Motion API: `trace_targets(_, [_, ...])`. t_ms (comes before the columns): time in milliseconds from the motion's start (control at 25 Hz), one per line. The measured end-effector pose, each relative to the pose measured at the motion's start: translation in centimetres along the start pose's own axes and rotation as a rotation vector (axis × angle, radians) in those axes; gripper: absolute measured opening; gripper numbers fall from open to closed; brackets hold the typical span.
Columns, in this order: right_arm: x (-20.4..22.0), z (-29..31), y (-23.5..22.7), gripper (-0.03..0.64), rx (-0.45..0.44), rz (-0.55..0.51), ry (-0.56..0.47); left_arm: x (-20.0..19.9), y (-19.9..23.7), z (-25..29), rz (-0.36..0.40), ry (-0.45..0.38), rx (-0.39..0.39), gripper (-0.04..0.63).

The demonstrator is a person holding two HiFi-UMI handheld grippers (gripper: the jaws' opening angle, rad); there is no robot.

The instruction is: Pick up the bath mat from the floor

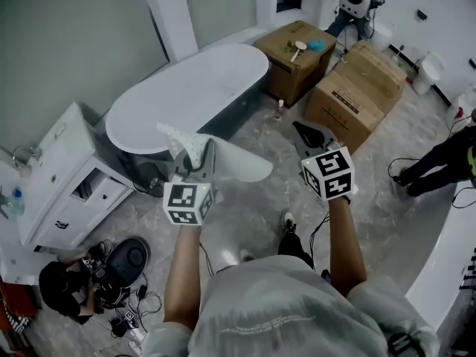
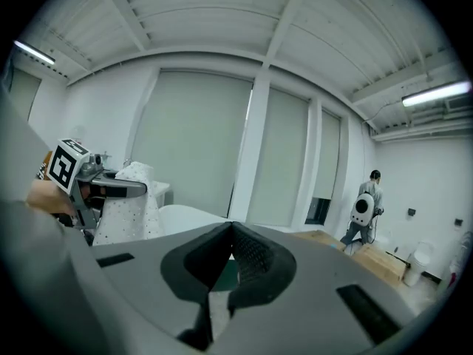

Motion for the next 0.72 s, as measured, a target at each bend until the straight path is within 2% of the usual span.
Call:
trace_targets(160, [-4.2,-2.9,0.7,0.015,0.014,-0.046,-0.090,-4.9,-0.1,-2.3,0.070,-0.090,0.000,0.034])
trace_targets(360, [-7.2,-5.4,1.5,0.015,0.015,-0.095,-0.165,-9.2,-0.9,-4.7,0.141,-0.160,-0.019,0.034])
trace_targets(520, [-7.8,-6.2,1.8,0.015,0.021,-0.119,-0.184,-10.6,-1.8,-6.1,0.169,-0.197,-0.026,0.034])
trace_targets(720, [-7.8,-7.0,1.9,0.015,0.027,-0.142,-0.183,-10.9,-2.2,-7.2,0.174,-0.199,-0.036,0.034])
Point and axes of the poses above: the fingertips, and each gripper's own axes: z forward along the fingers, y to its left, x out of its underside, the point moved 5 cm from there along -z, backward along the fingers, and after that the axes turned 9 degrees about y, right-handed, at the moved point
